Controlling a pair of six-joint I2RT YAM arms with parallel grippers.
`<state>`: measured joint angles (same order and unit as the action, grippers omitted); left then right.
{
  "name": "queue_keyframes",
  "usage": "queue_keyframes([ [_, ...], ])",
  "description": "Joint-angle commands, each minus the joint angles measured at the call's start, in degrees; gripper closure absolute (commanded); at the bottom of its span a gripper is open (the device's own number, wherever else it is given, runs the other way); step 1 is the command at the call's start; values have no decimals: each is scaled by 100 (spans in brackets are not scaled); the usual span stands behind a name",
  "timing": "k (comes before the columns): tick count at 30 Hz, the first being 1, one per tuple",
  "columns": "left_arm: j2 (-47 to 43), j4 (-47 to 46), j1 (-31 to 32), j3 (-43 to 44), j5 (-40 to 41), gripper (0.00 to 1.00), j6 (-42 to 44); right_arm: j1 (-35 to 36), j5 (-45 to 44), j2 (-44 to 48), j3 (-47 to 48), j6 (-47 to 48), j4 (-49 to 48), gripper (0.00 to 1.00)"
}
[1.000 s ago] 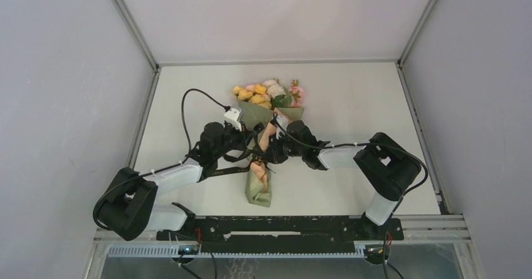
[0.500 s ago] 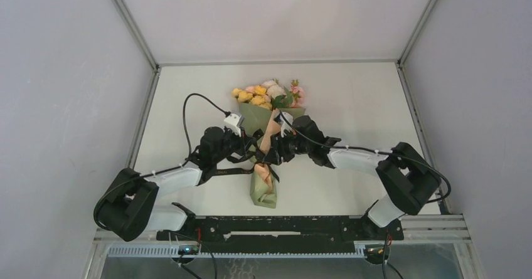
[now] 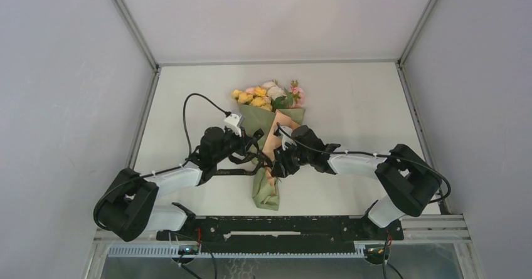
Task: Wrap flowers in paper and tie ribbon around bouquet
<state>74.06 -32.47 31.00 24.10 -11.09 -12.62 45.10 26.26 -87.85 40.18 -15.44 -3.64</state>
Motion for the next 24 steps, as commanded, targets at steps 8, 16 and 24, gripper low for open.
queue_keyframes([
  [8,-146,-325,93,-93,-50,100,21,-88,-96,193,-63,26,12,84],
  [16,-190,-328,199,-177,10,100,-14,-19,-577,633,-63,-94,337,75],
  [24,-221,-322,224,-177,16,100,14,9,-738,685,-66,-105,589,83],
])
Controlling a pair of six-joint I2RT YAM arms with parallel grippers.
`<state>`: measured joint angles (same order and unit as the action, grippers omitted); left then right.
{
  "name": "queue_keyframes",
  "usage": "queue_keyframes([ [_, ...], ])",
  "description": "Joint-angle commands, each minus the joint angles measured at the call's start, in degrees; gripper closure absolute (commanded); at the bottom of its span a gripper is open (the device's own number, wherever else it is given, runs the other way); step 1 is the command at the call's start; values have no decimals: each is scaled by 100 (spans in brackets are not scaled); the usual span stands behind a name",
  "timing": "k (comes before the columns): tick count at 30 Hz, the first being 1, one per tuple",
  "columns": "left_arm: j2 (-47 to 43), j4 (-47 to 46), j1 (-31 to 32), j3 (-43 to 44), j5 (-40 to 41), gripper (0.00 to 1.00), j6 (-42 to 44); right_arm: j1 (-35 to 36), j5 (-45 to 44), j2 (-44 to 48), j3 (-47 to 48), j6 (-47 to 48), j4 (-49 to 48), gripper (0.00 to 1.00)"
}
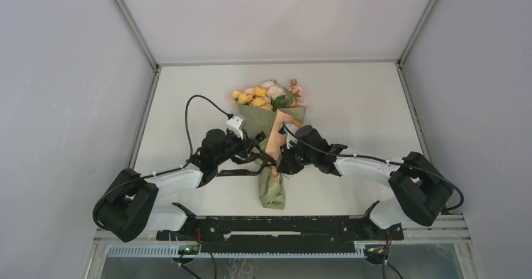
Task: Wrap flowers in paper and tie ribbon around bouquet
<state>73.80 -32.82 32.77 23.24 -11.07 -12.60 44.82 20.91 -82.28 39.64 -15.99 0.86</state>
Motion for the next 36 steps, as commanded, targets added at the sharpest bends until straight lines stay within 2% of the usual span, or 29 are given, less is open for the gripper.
queue_keyframes([
  [1,-192,-287,47,-87,17,100,12,40,-201,118,-10,-49,180,83],
  [5,-186,-287,54,-75,14,100,14,41,-224,141,-80,-38,285,80],
  [12,-171,-274,62,-50,1,100,21,35,-137,551,-145,122,559,68],
  [19,-137,-276,57,-13,-26,100,20,-103,-149,1256,-272,323,1020,66],
  [27,-111,-281,85,-4,-19,100,21,-106,-159,1014,-369,409,972,61],
  [36,-89,-251,105,22,34,100,23,-115,68,643,-308,423,524,61],
])
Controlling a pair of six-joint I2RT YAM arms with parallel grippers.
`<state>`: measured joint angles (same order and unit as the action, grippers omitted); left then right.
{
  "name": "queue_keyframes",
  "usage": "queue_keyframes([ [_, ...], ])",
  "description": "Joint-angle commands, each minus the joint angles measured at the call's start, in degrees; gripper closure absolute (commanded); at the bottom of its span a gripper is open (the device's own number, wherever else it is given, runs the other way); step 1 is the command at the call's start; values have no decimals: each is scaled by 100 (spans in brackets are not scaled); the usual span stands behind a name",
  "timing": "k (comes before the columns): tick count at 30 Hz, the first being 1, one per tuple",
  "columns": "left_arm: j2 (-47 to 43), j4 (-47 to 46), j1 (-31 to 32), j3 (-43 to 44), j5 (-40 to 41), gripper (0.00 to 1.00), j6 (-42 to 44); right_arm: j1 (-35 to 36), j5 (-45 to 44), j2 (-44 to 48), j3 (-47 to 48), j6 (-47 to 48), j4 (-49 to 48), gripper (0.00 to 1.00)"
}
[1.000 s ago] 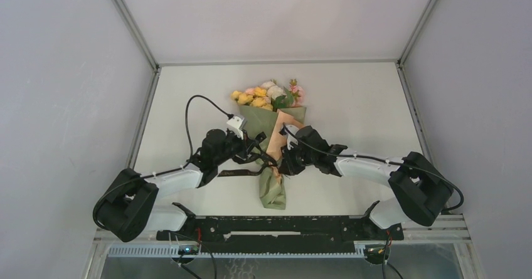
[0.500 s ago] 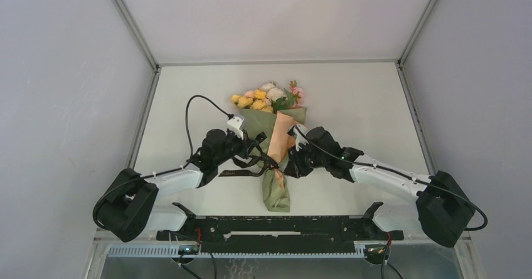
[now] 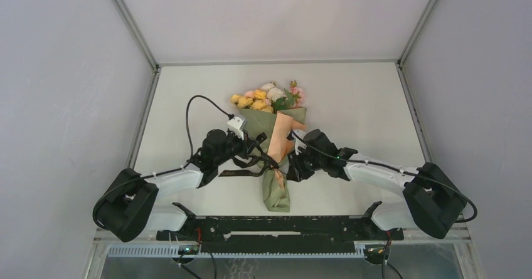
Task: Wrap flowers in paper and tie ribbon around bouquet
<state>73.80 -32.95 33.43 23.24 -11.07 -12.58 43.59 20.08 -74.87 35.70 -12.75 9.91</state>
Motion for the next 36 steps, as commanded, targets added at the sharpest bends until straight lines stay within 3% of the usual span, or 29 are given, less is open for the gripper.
queue_keyframes([
  [1,-91,-243,46,22,34,100,19,6,172,-124,86,82,-408,64],
  [6,-83,-280,69,-12,42,100,27,7,231,-116,83,41,-382,98],
  [7,-85,-290,75,-21,41,100,34,9,233,-63,84,31,-310,100],
  [9,-87,-307,82,-38,43,98,43,26,238,30,54,-44,-107,100],
  [15,-189,-348,83,-83,-96,62,155,436,211,207,-168,-535,367,100],
  [20,-608,366,-135,164,-554,49,819,507,173,386,-169,-681,921,99],
  [23,-901,1192,-418,470,-1173,43,1689,497,174,463,-174,-735,1302,98],
  [26,-1145,2304,-767,819,-1983,33,2935,499,364,404,-195,-837,1518,92],
  [28,-1187,3486,-871,1115,-2450,28,4172,495,391,395,-137,-844,1545,70],
  [30,-1192,4541,-873,1305,-2455,20,5556,365,179,523,224,-625,1734,55],
  [32,-1097,5305,-873,1373,-2149,15,6830,114,-100,638,753,-383,1854,50],
  [36,-696,5672,-882,1372,-1700,10,7945,-249,-291,433,1849,-296,1329,47],
])
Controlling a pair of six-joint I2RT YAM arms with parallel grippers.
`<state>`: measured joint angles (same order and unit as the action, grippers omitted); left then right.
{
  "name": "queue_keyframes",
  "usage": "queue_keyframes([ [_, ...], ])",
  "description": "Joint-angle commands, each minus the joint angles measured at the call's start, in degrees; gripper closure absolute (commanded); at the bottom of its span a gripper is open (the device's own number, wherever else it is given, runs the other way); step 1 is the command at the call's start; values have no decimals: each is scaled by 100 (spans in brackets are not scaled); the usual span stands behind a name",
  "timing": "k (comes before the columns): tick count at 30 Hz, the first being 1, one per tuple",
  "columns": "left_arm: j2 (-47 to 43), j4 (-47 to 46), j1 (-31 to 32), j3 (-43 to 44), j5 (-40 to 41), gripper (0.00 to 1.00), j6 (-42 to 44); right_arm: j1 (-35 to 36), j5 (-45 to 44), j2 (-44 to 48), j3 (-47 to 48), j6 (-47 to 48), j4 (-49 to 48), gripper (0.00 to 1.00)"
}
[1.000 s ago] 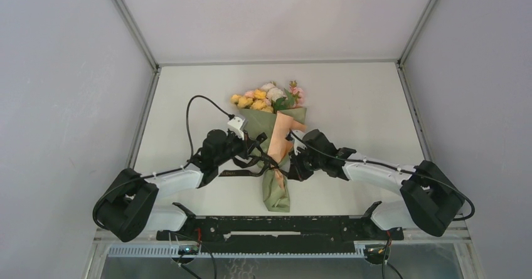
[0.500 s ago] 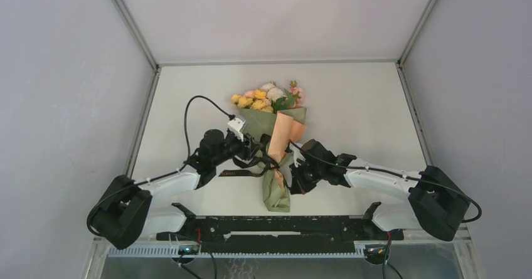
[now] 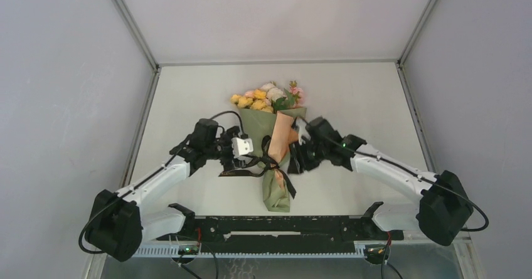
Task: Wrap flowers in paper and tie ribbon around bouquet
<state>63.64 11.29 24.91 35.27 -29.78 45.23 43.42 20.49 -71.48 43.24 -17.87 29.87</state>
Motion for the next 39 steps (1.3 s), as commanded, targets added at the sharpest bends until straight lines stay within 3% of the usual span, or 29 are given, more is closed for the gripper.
queue_keyframes([
  [1,425,1177,-30,159,173,10,2338,-225,-391,-82,1327,153,-863,47],
  [5,739,652,-29,182,285,11,2253,-124,-764,-998,2090,-143,-1053,36],
  [14,1195,263,-38,-3,443,17,3005,75,-1756,-2315,3323,-351,-876,37],
  [23,1378,-298,-16,-252,498,42,3137,173,-2426,-3144,3907,-194,-506,37],
  [30,1356,257,-4,-352,530,29,3755,325,-2431,-3591,4252,-66,-214,37],
  [33,1377,401,-3,-370,588,30,3921,365,-2519,-3687,4324,-36,-96,38],
  [36,1401,402,9,-427,626,36,4036,383,-2471,-3777,4418,15,13,41],
  [39,1393,379,19,-434,633,51,4043,413,-2380,-3819,4489,62,116,54],
])
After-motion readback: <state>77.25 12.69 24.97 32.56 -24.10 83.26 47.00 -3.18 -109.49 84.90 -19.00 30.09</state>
